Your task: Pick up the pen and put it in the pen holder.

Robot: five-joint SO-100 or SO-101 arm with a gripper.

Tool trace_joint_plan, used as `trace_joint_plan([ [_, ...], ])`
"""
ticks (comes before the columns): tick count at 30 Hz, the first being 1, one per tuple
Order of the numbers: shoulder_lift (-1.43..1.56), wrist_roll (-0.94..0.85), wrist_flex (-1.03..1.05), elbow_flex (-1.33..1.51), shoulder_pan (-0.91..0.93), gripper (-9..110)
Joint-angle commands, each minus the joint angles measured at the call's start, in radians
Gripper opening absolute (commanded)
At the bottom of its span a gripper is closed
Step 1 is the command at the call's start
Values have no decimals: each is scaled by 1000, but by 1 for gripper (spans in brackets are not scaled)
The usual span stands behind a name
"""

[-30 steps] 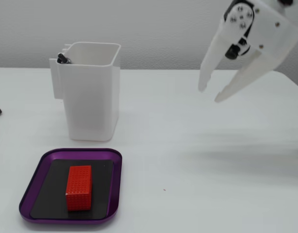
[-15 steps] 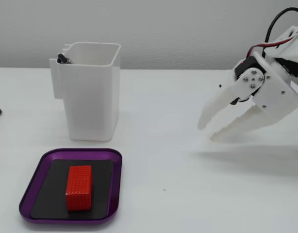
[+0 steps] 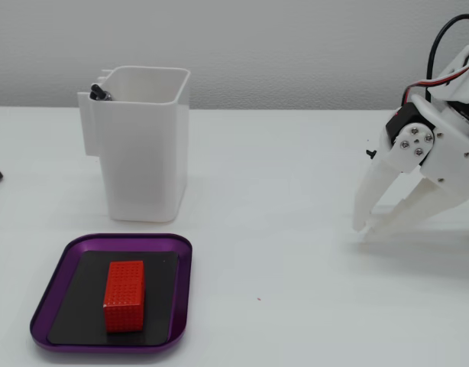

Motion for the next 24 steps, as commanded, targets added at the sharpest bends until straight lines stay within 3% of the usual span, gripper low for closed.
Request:
trace_joint_plan([
  [1,101,6,0,8,-2,-1],
  [24,101,6,-8,8,3,0],
])
